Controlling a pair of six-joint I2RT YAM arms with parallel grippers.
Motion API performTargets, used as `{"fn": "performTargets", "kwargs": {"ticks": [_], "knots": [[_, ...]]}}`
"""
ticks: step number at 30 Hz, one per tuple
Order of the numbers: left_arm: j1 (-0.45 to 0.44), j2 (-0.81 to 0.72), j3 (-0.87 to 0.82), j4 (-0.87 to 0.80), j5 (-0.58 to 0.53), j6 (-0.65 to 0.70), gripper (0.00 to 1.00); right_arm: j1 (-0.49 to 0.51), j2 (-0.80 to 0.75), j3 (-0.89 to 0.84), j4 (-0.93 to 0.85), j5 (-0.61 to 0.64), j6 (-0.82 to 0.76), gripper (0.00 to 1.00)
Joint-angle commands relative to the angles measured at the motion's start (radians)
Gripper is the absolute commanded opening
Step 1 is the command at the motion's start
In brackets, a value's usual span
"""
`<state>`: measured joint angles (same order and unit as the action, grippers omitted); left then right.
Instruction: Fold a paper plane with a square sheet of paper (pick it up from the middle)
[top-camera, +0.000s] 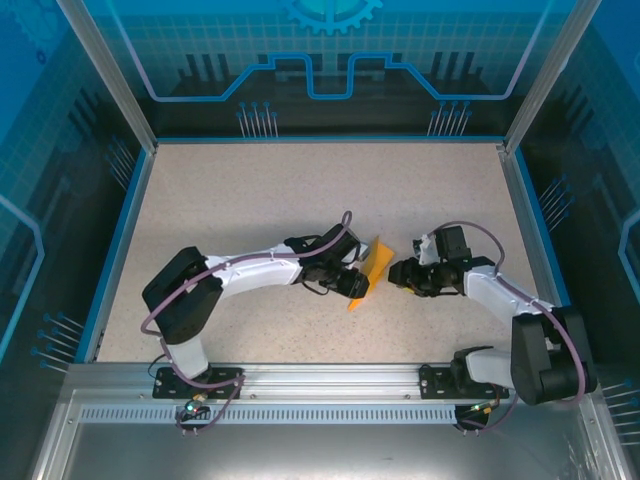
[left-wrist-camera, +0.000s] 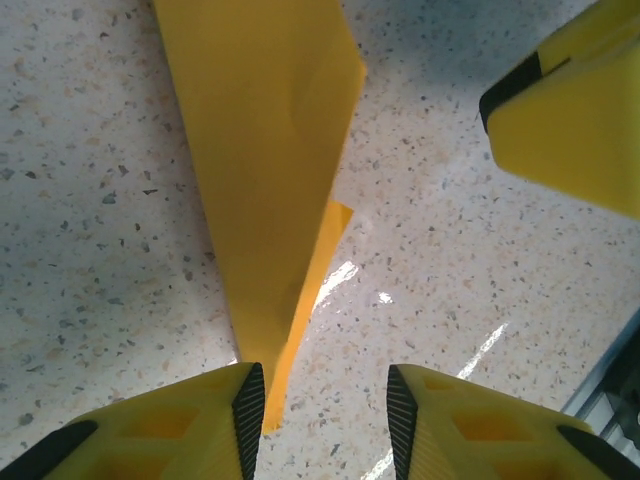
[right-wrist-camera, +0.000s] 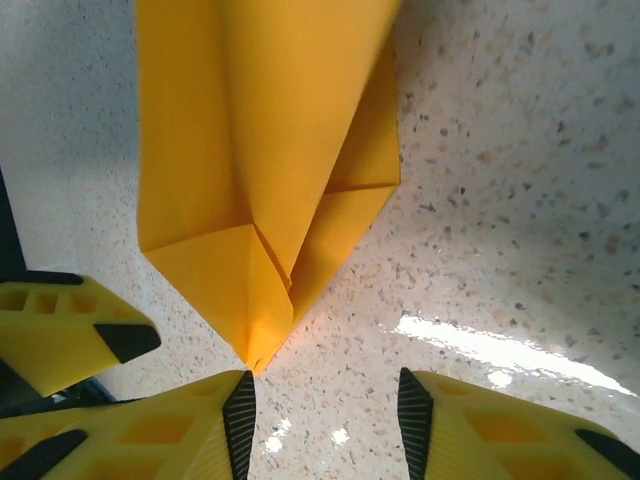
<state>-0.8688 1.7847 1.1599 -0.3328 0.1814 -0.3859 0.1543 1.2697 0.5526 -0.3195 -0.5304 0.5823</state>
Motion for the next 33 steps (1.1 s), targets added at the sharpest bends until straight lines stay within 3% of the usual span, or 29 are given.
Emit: {"fn": "performTargets", "kwargs": {"ticks": [1, 8, 17, 27, 33], "knots": [[-0.008, 0.041, 0.062, -0.018, -0.024, 0.02, 0.4, -0.007, 0.03, -0.012, 0.069, -0.066, 0.032, 0.45], [-0.026, 0.094, 0.138, -0.063, -0.053, 0.047, 0.41, -0.008, 0.096, -0.017, 0.129, -0.086, 0.04, 0.46], [-0.041, 0.166, 0.209, -0.175, -0.214, 0.055, 0.37, -0.012, 0.105, -0.022, 0.131, -0.082, 0.034, 0.47], [-0.04, 0.183, 0.221, -0.184, -0.238, 0.051, 0.03, -0.002, 0.114, -0.039, 0.175, -0.106, 0.066, 0.48], [-0.012, 0.154, 0.199, -0.158, -0.164, 0.013, 0.0, 0.051, 0.131, -0.046, 0.248, -0.109, 0.131, 0.48]]}}
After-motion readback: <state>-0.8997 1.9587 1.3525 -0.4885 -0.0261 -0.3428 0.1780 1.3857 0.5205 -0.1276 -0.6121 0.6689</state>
